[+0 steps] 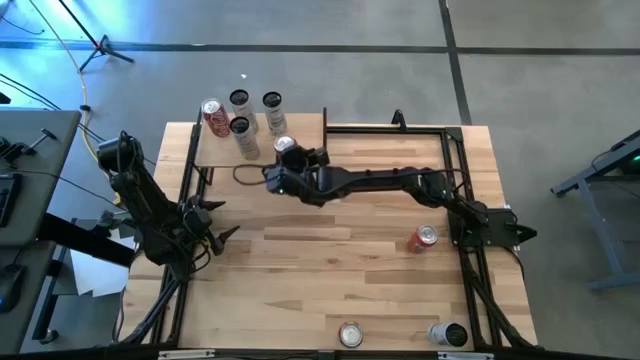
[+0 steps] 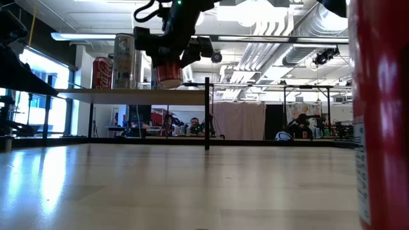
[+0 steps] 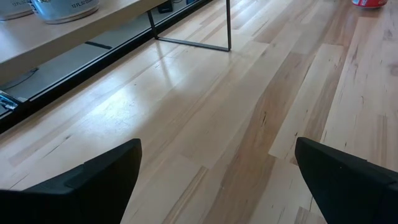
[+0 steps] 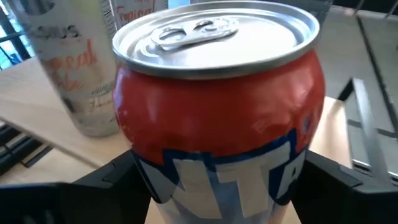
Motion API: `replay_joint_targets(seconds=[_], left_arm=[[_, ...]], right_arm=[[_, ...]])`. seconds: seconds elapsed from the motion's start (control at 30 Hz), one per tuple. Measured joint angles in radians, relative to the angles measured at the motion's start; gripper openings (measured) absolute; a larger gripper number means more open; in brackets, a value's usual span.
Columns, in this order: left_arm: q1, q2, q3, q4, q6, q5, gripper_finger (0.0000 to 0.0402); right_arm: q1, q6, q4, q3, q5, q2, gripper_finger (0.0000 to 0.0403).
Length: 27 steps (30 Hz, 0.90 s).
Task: Place canned beverage on shelf
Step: Put the top orange soda can on the shelf
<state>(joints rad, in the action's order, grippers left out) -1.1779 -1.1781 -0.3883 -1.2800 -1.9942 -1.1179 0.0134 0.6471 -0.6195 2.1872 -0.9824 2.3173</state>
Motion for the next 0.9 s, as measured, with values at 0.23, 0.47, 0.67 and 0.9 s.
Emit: replay_joint_targets(seconds=[0.23, 0.47, 0.67, 0.9], left_arm=[[0.0, 0.0, 0.0, 0.0, -0.001, 0.0, 0.04], [0.0, 0.0, 0.0, 0.0, 0.0, 0.0, 0.04], [0.0, 0.0, 0.0, 0.0, 0.0, 0.0, 0.04], [0.0, 0.0, 0.0, 0.0, 0.0, 0.0, 0.04]], right_arm=[[0.044, -0.068, 0.064, 0.0, 0.042, 0.0, 0.0284], [0.074, -0.069, 0.102, -0.008, 0.108, 0.0, 0.0284], [0.085, -0.062, 0.121, -0.008, 0.124, 0.0, 0.0284], [0.094, -0.035, 0.111, -0.009, 0.128, 0.0, 0.0284]])
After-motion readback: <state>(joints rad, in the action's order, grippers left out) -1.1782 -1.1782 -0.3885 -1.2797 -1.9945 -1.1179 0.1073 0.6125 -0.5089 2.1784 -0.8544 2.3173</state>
